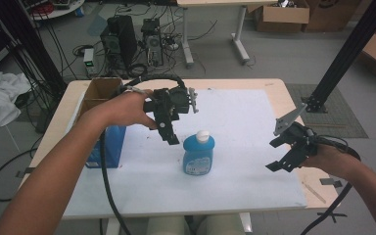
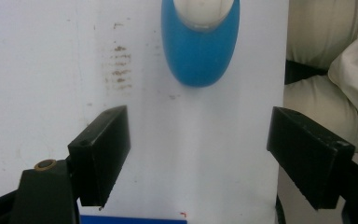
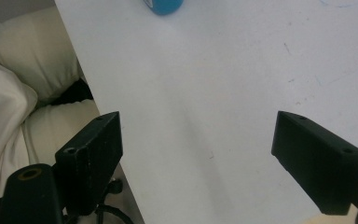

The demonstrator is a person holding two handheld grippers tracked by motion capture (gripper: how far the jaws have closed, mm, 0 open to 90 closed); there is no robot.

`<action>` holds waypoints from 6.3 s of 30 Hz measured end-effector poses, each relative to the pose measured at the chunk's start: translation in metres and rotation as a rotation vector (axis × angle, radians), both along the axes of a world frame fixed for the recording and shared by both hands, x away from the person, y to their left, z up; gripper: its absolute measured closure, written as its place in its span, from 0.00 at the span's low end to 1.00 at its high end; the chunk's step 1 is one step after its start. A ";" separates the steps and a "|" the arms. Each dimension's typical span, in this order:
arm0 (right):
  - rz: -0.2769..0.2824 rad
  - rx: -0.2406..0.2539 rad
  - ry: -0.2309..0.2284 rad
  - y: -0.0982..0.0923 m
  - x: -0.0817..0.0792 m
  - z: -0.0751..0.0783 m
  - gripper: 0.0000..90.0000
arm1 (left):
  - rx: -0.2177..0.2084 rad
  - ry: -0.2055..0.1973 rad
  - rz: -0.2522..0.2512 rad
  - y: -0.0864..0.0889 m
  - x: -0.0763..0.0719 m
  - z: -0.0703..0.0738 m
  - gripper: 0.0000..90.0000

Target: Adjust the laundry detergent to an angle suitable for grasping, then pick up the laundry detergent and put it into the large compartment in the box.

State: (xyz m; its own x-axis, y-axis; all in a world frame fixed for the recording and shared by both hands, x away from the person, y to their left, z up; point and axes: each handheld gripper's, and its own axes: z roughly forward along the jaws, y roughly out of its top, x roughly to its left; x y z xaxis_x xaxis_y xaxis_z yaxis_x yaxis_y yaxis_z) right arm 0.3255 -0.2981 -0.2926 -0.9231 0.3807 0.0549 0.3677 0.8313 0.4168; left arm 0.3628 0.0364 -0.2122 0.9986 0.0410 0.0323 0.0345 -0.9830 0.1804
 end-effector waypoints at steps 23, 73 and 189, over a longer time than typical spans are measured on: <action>0.007 0.003 -0.010 0.005 0.001 0.002 0.18 | -0.010 -0.005 0.021 0.003 -0.001 -0.001 0.22; 0.021 0.012 -0.014 0.006 0.003 -0.001 0.18 | -0.026 0.016 -0.012 -0.053 0.000 -0.027 0.21; 0.026 0.029 0.003 0.006 0.004 -0.009 0.20 | -0.011 0.021 0.016 -0.067 0.004 -0.073 0.41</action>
